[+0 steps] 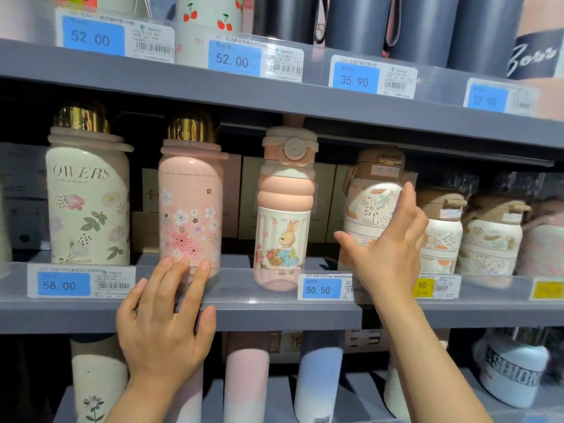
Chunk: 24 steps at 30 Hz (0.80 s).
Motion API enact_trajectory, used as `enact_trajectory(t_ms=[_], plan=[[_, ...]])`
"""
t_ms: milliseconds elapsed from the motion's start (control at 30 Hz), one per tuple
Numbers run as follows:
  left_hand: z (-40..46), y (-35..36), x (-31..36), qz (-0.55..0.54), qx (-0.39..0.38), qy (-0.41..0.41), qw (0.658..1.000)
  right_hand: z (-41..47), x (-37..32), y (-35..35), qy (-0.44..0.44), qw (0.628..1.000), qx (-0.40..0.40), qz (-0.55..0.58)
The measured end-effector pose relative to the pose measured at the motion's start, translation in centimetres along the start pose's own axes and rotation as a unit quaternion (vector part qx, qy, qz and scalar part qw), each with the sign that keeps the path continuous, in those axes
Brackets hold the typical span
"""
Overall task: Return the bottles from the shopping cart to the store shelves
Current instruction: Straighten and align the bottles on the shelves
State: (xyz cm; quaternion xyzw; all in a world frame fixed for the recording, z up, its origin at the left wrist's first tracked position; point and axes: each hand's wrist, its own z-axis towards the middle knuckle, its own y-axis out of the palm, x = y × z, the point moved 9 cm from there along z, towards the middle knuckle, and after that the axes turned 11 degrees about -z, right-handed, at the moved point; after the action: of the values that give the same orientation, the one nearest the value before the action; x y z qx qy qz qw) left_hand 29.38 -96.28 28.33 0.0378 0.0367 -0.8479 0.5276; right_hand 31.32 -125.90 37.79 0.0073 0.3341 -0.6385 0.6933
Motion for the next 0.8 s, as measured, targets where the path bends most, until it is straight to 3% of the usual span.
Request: enact_trajectory(t_ms=[300, 500, 633, 800], plan=[[0.0, 0.1, -0.1, 0.003, 0.012, 0.016, 1.000, 0.1, 0.4, 0.5, -0.010, 0.995, -0.057, 0.085], [0.1, 0.0, 0.0, -0.001, 0.008, 0.015, 1.000, 0.1, -0.1, 0.8, 0.011, 0.998, -0.062, -0.015], [0.1, 0.0, -0.1, -0.002, 0.003, 0.018, 1.000, 0.4, 0.4, 0.8, 0.034, 0.997, -0.073, -0.003], [0.1, 0.0, -0.1, -0.002, 0.006, 0.016, 1.000, 0.4, 0.6, 1.2, 0.002, 0.991, -0.133, 0.035]])
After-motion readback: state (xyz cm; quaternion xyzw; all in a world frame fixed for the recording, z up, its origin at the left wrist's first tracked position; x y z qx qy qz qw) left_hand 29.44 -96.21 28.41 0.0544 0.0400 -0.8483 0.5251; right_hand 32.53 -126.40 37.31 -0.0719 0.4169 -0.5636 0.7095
